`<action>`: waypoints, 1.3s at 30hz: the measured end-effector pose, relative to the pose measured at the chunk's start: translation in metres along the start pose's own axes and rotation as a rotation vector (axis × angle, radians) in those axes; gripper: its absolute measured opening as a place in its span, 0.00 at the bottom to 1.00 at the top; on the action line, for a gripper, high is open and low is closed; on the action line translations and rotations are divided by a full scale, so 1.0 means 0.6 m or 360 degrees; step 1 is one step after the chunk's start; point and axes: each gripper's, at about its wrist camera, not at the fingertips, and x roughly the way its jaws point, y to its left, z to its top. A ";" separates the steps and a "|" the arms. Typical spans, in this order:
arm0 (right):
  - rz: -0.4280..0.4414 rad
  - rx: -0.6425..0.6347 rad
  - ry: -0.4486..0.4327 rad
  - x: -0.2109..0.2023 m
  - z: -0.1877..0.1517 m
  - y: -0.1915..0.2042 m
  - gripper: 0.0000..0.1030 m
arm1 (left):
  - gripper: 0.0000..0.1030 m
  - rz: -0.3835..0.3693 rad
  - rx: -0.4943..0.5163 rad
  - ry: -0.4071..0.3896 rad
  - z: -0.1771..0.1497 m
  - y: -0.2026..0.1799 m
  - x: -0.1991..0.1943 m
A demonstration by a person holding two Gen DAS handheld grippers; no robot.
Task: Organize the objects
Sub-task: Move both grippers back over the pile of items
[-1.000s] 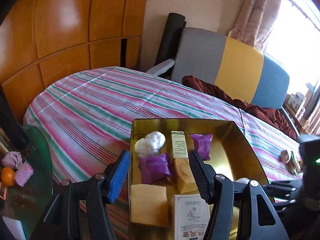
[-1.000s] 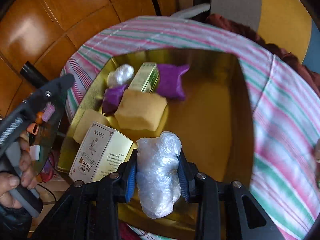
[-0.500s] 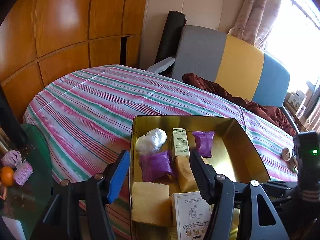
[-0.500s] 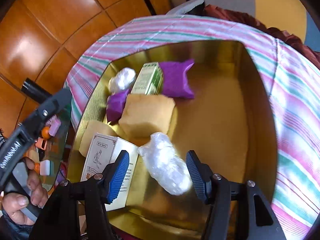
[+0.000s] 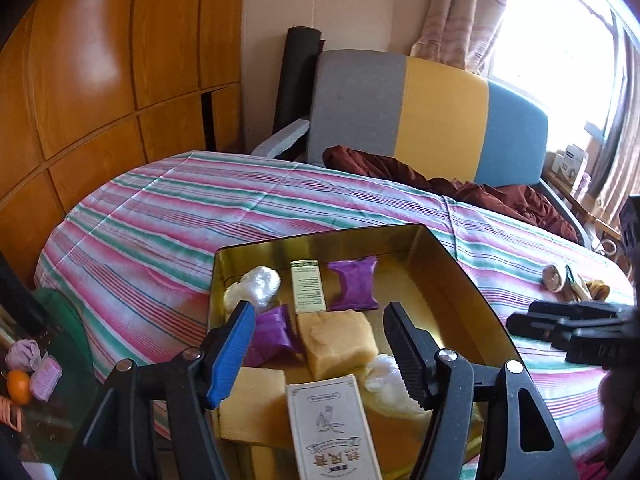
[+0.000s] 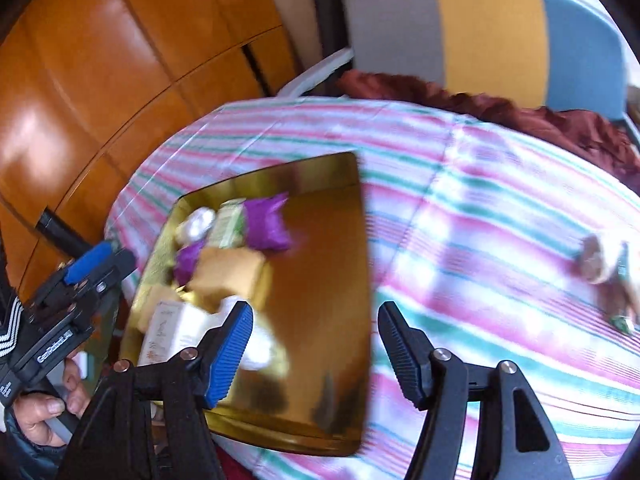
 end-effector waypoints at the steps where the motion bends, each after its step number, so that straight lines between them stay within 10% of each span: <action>1: -0.0033 0.0022 -0.0010 -0.007 0.001 -0.016 0.64 | 0.65 -0.0009 0.0013 0.0001 0.001 -0.006 -0.001; 19: -0.0763 0.0680 -0.0221 -0.145 -0.053 -0.413 0.74 | 0.68 -0.0161 0.0309 0.0044 0.016 -0.150 0.016; 24: -0.0683 0.1134 -0.0296 -0.180 -0.098 -0.504 0.75 | 0.69 -0.0234 0.0392 0.0071 0.018 -0.214 0.028; 39: -0.0529 0.1560 -0.0402 -0.228 -0.159 -0.563 0.76 | 0.70 -0.0535 0.0588 0.0292 0.008 -0.433 0.099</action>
